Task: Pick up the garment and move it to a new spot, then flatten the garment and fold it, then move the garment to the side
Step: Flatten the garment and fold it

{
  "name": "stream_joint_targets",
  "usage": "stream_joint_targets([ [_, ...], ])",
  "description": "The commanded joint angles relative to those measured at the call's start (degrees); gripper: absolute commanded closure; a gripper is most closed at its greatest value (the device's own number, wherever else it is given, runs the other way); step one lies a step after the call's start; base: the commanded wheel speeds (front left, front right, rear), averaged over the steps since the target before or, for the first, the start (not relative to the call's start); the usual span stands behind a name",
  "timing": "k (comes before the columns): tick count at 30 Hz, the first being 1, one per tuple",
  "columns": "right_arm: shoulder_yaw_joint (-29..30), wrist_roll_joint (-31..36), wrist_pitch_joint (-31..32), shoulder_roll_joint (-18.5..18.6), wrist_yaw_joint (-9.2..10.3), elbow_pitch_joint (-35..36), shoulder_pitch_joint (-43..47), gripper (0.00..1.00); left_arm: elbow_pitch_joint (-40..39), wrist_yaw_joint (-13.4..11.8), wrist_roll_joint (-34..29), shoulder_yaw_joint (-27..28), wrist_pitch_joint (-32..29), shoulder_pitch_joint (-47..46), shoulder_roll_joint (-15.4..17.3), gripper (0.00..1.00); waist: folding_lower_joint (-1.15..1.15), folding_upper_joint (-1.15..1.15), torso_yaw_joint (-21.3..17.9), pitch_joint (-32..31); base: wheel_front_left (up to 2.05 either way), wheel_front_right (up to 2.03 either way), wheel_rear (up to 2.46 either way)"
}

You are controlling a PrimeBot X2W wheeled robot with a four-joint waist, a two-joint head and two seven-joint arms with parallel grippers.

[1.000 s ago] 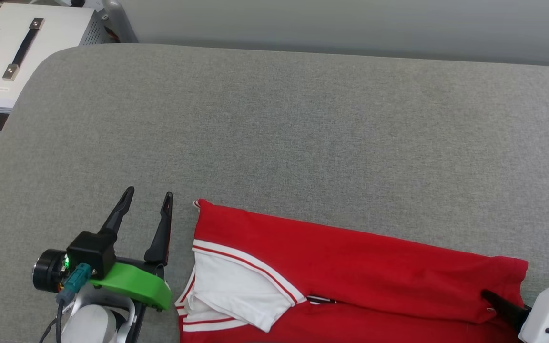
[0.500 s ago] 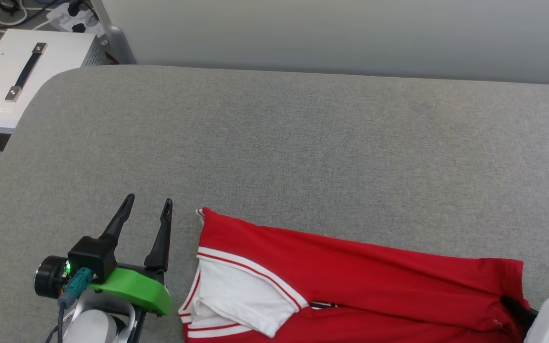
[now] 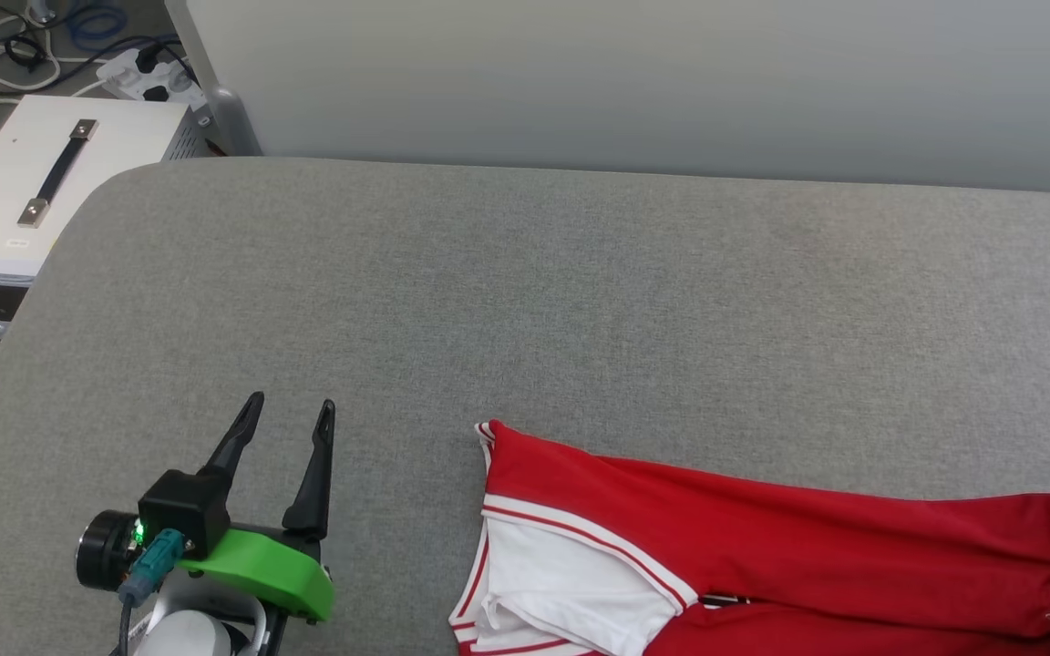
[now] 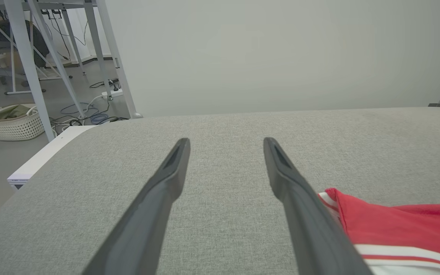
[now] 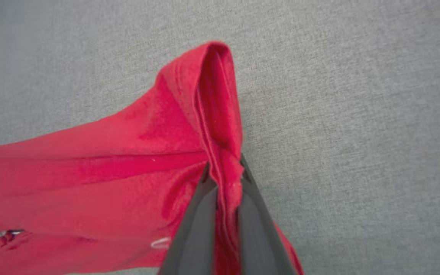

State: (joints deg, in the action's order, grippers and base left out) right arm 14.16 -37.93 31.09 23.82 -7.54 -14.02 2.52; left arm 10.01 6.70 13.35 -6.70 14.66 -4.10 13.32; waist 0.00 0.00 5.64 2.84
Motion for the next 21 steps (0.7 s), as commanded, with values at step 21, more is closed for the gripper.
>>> stream_joint_targets([
  [21, -7.4, 1.9, 9.9, -14.1, 0.05, 21.7, 8.2, 1.0, 0.9, 0.7, -0.1, 0.3, 0.3, 3.9, -2.3, 0.0, 0.0, 0.0, 2.4, -6.0, 0.0, 0.0, 0.0],
])
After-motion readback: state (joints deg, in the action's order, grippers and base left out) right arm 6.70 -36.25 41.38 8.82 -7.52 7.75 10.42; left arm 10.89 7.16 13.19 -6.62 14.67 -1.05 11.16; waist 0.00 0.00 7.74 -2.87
